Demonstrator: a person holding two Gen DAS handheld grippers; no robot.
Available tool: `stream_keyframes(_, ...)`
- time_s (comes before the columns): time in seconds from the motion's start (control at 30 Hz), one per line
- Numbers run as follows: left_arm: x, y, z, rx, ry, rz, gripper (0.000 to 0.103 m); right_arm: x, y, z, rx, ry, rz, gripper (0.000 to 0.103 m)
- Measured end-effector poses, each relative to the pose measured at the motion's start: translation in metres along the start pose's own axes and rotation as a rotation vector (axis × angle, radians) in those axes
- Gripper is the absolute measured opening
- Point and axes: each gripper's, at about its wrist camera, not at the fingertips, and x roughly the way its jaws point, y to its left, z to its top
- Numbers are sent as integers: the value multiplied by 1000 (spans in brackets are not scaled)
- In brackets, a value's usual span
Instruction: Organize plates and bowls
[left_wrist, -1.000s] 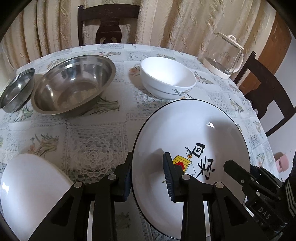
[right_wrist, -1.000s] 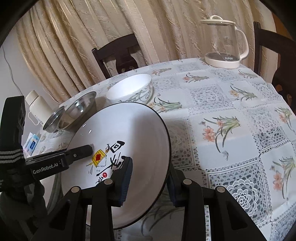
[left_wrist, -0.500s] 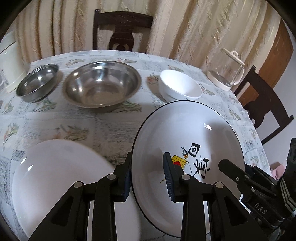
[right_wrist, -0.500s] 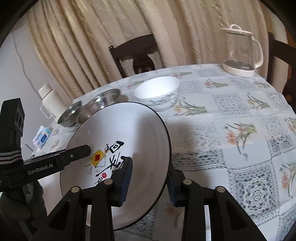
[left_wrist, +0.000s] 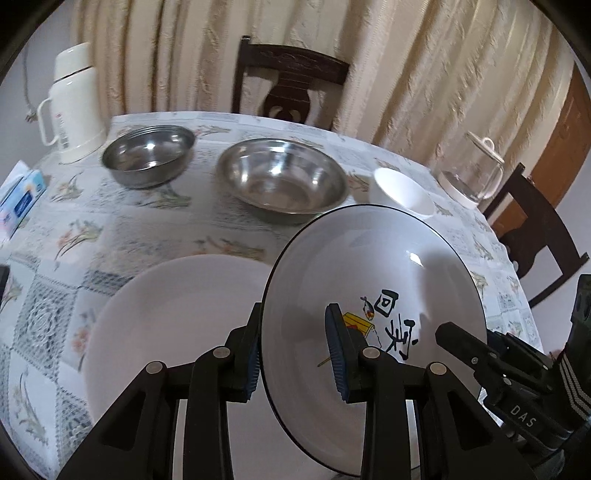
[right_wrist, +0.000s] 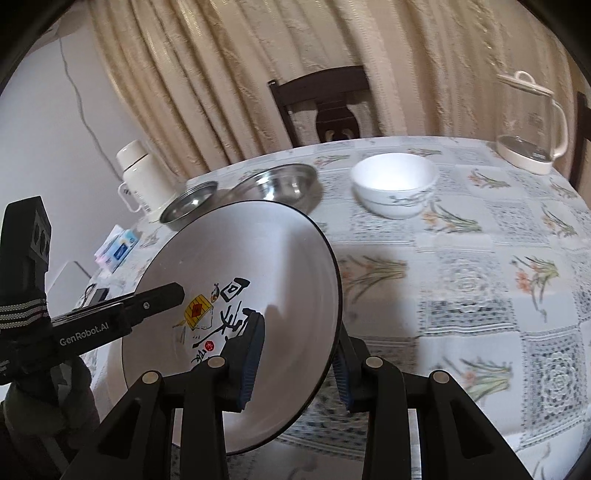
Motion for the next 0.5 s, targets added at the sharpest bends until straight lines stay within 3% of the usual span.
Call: stream_keyframes(0.5,-14,65,-20,-90,-6,42,32,23,50,-11,-63,53,51,37)
